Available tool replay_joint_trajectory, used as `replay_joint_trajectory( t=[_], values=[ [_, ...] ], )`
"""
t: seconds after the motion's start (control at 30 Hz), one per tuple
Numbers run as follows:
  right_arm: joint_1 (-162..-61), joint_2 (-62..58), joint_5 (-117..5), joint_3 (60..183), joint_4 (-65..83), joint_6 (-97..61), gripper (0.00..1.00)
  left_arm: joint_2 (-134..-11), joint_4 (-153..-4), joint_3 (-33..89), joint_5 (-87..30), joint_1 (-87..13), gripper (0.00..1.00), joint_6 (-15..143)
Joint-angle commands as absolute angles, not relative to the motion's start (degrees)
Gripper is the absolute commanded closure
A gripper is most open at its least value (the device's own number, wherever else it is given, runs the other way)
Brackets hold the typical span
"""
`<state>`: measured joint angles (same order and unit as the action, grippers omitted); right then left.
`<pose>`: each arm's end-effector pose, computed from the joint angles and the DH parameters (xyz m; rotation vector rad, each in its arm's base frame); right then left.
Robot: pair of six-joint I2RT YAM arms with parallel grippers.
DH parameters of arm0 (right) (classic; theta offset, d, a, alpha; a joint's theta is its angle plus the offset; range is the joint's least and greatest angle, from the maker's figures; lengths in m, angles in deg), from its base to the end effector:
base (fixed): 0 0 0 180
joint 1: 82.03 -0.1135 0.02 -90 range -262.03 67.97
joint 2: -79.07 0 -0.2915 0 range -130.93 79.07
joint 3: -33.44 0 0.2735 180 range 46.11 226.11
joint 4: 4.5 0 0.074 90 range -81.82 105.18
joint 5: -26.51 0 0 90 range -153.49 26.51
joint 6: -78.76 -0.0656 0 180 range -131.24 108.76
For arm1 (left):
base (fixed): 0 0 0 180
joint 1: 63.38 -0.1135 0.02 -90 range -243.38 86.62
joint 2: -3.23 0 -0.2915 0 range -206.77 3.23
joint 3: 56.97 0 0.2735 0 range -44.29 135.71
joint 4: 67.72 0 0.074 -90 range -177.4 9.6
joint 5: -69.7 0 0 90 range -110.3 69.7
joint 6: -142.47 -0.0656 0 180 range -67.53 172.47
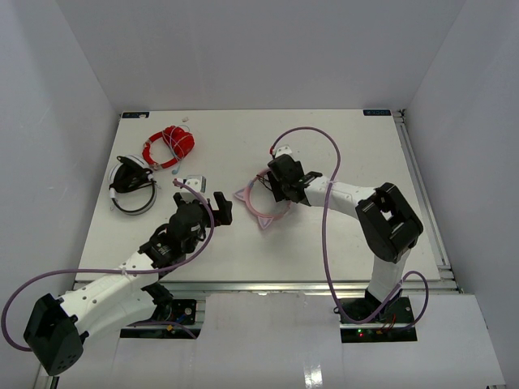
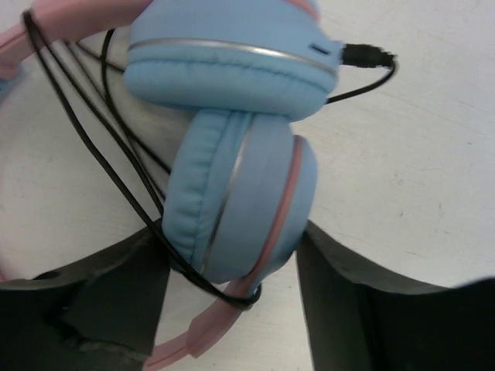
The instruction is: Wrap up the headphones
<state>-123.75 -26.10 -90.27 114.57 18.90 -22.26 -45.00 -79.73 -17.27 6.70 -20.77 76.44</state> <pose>0.3449 0.2679 0.1858 -0.3998 2.2549 -0.0919 0.1823 -0.1272 0.2439 -0.0043 1.9028 -0.3375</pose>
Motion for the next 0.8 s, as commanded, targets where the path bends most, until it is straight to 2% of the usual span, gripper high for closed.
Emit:
replay_joint_trajectory(
  t=[0.0, 0.1, 0.2, 0.77],
  values=[
    [-122.15, -25.94, -93.43, 113.28, 14.70, -20.97, 0.42, -43.56, -79.17, -17.72, 7.85, -20.40, 0.02, 76.03],
    [-120.81, -25.44, -93.29, 112.22, 14.33, -20.13, 0.53, -43.62, -79.17, -17.66, 7.92, -20.31, 0.02, 75.94],
    [-119.24, -24.27, -93.21, 110.92, 13.59, -19.03, 0.57, -43.62, -79.19, -17.66, 8.02, -20.31, 0.02, 76.02],
    [-114.44, -17.29, -101.87, 105.33, 14.73, -15.31, 0.59, -43.62, -79.25, -17.75, 8.53, -20.09, 0.02, 76.20]
  ],
)
